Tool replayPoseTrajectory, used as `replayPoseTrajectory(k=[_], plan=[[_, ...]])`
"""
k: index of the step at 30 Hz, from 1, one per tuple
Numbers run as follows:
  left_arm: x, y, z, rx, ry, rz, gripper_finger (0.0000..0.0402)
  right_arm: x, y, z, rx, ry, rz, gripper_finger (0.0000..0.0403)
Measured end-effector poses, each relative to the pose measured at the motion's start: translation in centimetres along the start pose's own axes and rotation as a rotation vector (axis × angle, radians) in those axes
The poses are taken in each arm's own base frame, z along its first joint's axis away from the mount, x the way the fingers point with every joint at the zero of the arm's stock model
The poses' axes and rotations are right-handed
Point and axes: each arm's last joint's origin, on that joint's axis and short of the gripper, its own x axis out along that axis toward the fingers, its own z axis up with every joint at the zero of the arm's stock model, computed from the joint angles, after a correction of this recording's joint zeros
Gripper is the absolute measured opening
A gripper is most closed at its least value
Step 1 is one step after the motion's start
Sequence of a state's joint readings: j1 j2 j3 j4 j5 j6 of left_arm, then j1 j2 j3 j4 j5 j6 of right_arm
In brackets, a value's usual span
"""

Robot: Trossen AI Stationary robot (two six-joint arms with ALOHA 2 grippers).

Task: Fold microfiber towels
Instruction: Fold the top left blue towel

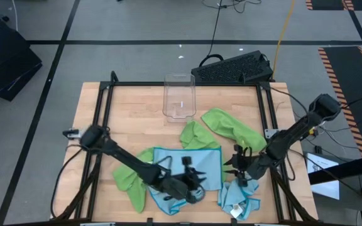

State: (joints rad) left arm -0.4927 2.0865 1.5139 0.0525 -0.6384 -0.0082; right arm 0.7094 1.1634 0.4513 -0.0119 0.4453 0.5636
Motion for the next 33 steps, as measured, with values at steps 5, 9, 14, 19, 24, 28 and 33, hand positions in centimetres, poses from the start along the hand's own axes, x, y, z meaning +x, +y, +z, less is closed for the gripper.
replayPoseTrajectory(k=[5,9,14,19,24,28,33], plan=[[3.2,-1.9,0.3,0.013,0.034,-0.086,0.0138,-1.1,-0.1,0.0,0.023,0.001,0.014,0.0141],[4.8,-2.9,-0.2,0.037,0.074,-0.086,0.0196,-1.4,0.4,-0.6,0.008,-0.009,0.008,0.0141],[6.1,-3.9,-0.9,0.015,0.085,-0.092,0.0248,-1.7,0.7,-1.4,-0.011,-0.025,-0.010,0.0141],[7.0,-4.6,-1.8,-0.055,0.082,-0.127,0.0257,-1.8,0.9,-1.3,-0.010,-0.033,0.002,0.0141],[7.6,-5.1,-3.0,-0.103,0.112,-0.115,0.0257,-2.0,1.3,-1.4,-0.017,-0.059,0.007,0.0141],[7.6,-5.1,-2.9,-0.120,0.111,-0.121,0.0257,-2.1,1.5,-1.2,-0.044,-0.098,0.013,0.0141],[8.0,-5.1,-3.4,-0.097,0.121,-0.158,0.0257,-2.1,1.7,-1.0,-0.064,-0.114,0.021,0.0141]])
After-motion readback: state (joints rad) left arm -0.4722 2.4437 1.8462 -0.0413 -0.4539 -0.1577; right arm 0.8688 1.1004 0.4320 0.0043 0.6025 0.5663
